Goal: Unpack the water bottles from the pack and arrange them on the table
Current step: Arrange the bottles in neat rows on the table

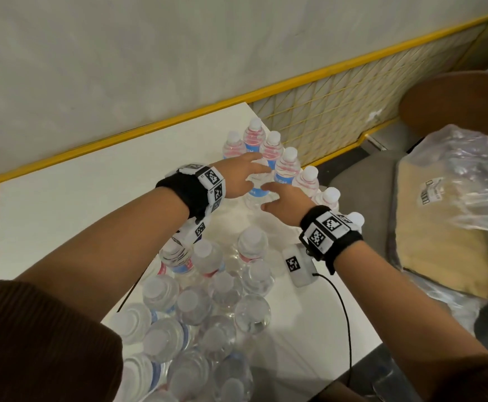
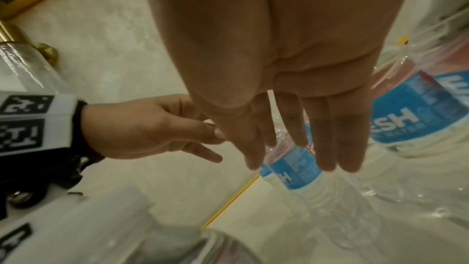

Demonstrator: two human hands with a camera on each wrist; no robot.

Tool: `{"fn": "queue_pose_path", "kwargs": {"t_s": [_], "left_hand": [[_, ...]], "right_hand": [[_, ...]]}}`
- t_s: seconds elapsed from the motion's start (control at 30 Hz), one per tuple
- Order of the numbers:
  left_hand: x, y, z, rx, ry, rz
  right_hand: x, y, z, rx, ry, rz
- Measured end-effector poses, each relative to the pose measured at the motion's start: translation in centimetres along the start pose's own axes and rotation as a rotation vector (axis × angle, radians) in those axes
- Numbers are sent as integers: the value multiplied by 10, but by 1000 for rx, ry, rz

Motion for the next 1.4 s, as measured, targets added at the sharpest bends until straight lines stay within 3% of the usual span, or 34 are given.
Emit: {"fn": "queue_pose_path", "kwargs": {"t_s": [0.13, 0.23, 0.4, 0.6, 0.8, 0.93, 1.07, 1.2, 1.4], "left_hand": [[3, 4, -1, -3, -17, -105], [2, 4, -1, 13, -9, -130], [-3, 2, 3, 56, -3, -162], [9, 4, 27, 186, -65, -96], [1, 29, 75, 597, -6, -185], [-2, 39, 90, 702, 26, -212], [-3, 39, 93, 660, 20, -183], [-4, 42, 95, 605, 8, -136], [-5, 47, 98, 475, -4, -118]], "right_hand": [[9, 6, 22, 44, -95, -78], [25, 15, 47, 170, -191, -96], [21, 29, 55, 318, -200, 163], [19, 19, 49, 168, -186, 196], [10, -8, 30, -14, -82, 222], [6, -25, 19, -52, -15, 267], [18, -36, 12, -38, 41, 360], [54, -50, -13, -145, -52, 294], [71, -30, -57, -23, -20, 510]]}}
Point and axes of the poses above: each hand's wrist, its own z-axis away from the middle knuckle, its own y-axis out of the palm, x = y × z, the point moved 6 cm from there along -z, towards the middle knuckle, and after that the axes turned 14 degrees about -z, right-handed, at the moved point
